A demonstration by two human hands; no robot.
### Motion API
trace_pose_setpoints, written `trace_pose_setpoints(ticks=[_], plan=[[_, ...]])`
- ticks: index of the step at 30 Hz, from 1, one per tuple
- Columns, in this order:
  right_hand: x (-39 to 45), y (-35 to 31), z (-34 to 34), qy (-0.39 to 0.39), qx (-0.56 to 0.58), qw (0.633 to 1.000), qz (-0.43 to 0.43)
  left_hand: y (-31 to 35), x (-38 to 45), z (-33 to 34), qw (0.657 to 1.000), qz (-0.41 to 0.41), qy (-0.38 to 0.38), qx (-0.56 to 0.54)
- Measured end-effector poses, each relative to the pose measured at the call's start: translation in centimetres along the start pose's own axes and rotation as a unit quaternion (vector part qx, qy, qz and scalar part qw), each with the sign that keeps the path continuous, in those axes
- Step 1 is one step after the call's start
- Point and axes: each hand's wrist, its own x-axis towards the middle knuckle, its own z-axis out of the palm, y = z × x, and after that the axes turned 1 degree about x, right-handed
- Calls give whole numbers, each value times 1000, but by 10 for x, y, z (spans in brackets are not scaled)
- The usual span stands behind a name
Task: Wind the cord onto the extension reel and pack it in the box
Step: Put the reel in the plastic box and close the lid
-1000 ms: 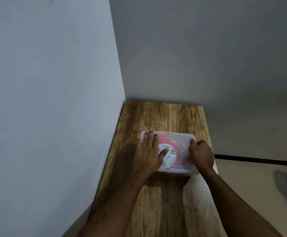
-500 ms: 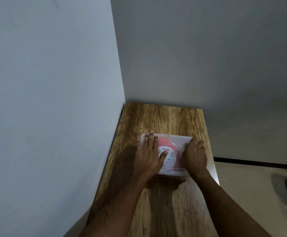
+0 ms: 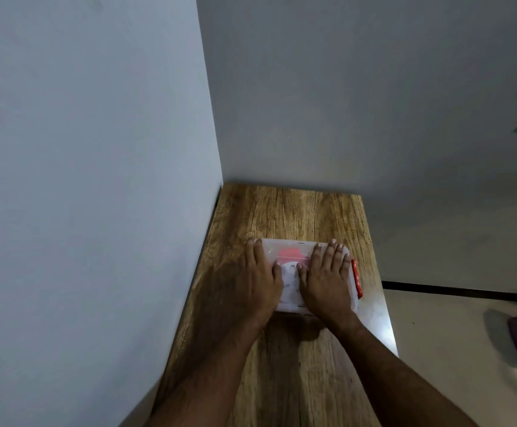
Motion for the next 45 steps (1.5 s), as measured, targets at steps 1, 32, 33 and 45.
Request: trace_pose_setpoints(ticks=[1,32,33,45], plan=[[0,0,-1,-2,1,1000,2,-3,2,1,996,-68,2,-51],[0,-5,-4,-2,13,1000,12,3,1,-21,989,-120,-16,-81],[0,-5,-4,-2,12,1000,14,4,0,-19,996,-84,-29,-17],[0,-3,-3,-7,-1,1000,6,7,-8,9,939,248,-152,182]])
